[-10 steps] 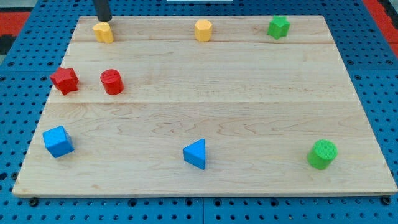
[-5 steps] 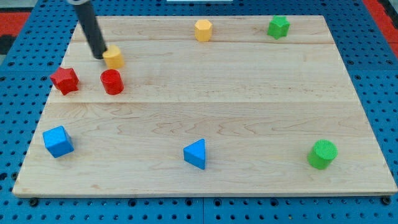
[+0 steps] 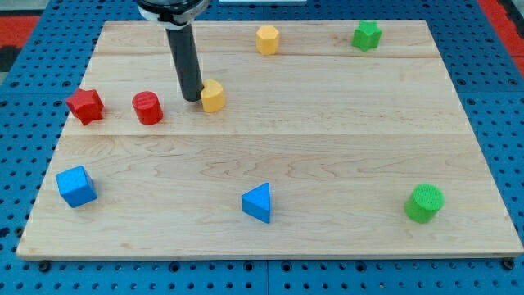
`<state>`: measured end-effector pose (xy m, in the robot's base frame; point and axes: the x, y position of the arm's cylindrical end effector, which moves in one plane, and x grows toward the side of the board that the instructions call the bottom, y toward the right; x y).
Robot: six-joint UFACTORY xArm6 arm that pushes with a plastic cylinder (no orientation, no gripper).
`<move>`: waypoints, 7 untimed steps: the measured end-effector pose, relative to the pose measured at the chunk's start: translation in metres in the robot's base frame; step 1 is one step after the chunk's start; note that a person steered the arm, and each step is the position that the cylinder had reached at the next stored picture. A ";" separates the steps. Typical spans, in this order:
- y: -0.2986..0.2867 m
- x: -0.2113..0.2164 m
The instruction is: Move the yellow heart horizontally right to the red circle
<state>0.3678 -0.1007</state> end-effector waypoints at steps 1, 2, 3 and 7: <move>0.000 -0.038; 0.009 -0.010; 0.007 0.018; 0.027 -0.020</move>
